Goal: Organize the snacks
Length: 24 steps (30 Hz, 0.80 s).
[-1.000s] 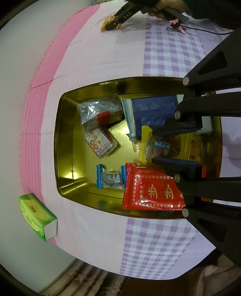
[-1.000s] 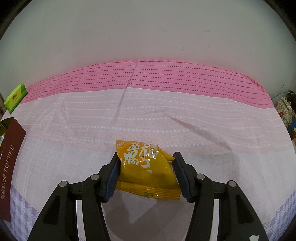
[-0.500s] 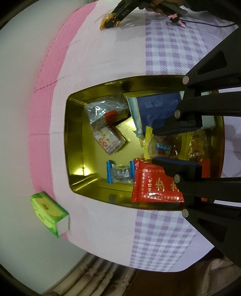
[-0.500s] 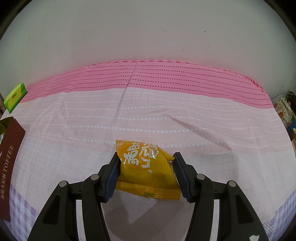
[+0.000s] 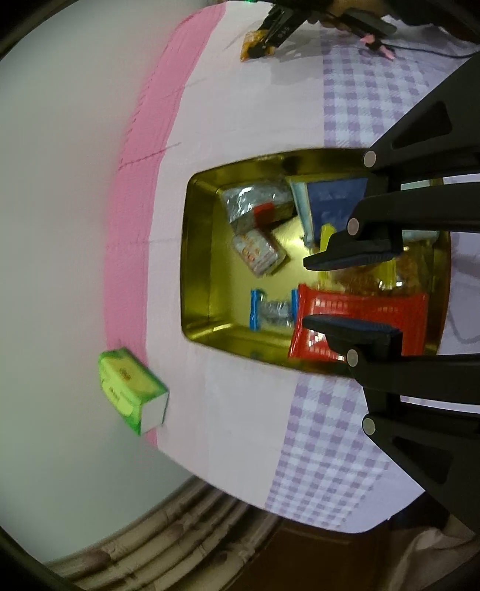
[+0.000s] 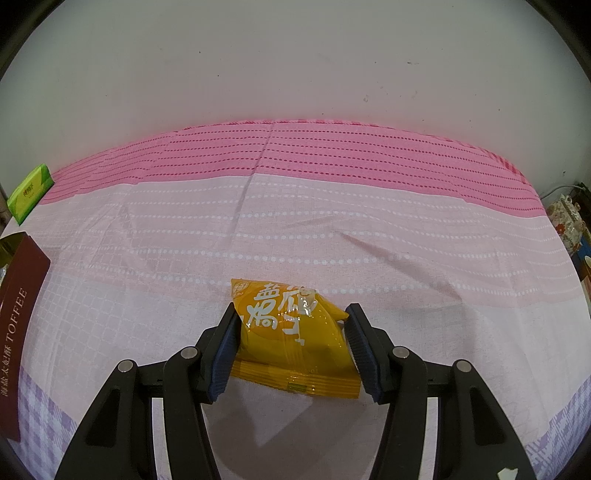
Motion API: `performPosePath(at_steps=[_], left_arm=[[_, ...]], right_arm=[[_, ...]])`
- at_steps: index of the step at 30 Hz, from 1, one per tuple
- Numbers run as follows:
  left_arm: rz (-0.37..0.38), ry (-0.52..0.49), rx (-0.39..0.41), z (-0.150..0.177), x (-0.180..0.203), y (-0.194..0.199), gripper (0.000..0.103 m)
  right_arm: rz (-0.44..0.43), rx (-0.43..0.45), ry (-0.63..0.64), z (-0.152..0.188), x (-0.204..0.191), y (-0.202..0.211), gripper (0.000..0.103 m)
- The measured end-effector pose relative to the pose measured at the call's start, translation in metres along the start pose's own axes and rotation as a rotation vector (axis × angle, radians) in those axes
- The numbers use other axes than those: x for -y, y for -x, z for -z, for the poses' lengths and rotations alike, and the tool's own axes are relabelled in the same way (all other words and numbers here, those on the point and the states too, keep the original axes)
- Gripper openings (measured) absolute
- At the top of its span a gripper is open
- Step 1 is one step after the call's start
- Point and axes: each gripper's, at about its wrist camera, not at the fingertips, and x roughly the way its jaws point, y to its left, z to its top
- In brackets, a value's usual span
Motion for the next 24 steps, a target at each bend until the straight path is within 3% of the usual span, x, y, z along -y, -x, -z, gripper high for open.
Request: performPosePath(at_steps=[5, 11, 24], left_arm=[[-0.033, 0.021, 0.022, 0.011, -0.011, 0.000, 0.027], [-0.064, 0.021, 0.044, 0.021, -0.015, 0.001, 0.038], [-0.068, 0.030, 0.047, 0.035, -0.020, -0.006, 0.043]], right_arm=[[0.006, -0.001, -0.013, 0.000, 0.001, 0.000, 0.053], [0.022, -0.009, -0.027, -0.001, 0.000, 0.000, 0.051], [0.046, -0.037, -0.027, -0.001, -0.011, 0.009, 0.049]])
